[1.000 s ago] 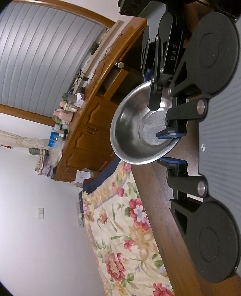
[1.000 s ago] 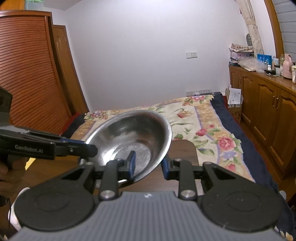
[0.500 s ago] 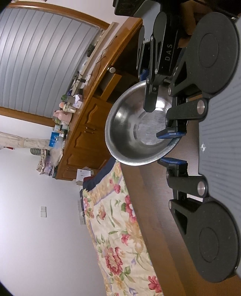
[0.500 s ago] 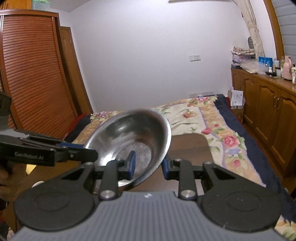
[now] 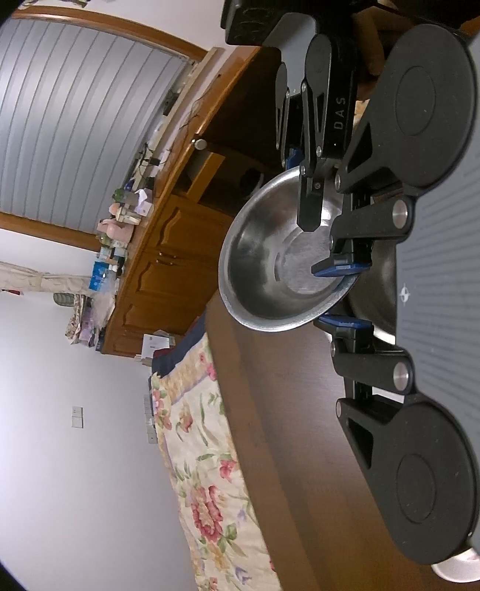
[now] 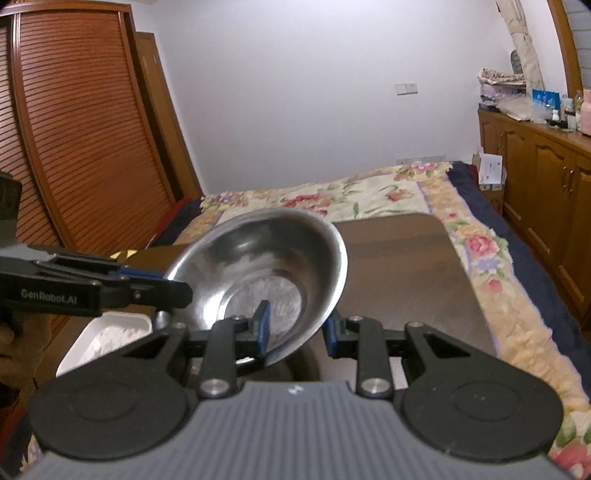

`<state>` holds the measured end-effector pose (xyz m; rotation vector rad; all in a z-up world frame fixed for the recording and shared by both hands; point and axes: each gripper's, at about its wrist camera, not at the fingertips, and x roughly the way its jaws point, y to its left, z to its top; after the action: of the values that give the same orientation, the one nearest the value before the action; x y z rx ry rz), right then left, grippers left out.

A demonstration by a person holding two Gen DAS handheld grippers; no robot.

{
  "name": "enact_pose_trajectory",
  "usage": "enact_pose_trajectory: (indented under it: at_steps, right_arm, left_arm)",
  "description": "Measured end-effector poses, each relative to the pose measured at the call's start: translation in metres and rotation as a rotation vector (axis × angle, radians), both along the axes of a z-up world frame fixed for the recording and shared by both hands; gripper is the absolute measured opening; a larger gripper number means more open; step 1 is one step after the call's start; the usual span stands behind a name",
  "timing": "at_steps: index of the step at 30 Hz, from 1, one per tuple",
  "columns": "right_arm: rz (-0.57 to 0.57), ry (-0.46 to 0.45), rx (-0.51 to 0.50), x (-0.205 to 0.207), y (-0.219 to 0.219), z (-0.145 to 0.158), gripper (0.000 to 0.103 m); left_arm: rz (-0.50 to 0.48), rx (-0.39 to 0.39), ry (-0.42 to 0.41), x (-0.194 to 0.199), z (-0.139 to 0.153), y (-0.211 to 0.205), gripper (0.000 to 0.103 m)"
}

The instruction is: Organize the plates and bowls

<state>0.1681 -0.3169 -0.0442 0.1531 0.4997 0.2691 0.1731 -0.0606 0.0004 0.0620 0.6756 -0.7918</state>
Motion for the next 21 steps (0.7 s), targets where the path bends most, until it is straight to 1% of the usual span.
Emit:
enact_pose_trajectory:
  at_steps: [8, 15, 21]
  right_arm:
    - [0.027, 0.04, 0.0, -0.016, 0.013, -0.016, 0.031]
    - [0.04, 0.073, 0.035, -0.02, 0.017, -0.024, 0.031]
    - [0.048, 0.057, 0.01, -0.019, 0.022, -0.025, 0.031]
  left_arm:
    - [0.0, 0.02, 0.014, -0.017, -0.019, 0.013, 0.024]
    - [0.022, 0.032, 0.014, -0.029, -0.032, 0.018, 0.024]
    - [0.032, 0.053, 0.009, -0.032, -0.039, 0.017, 0.025]
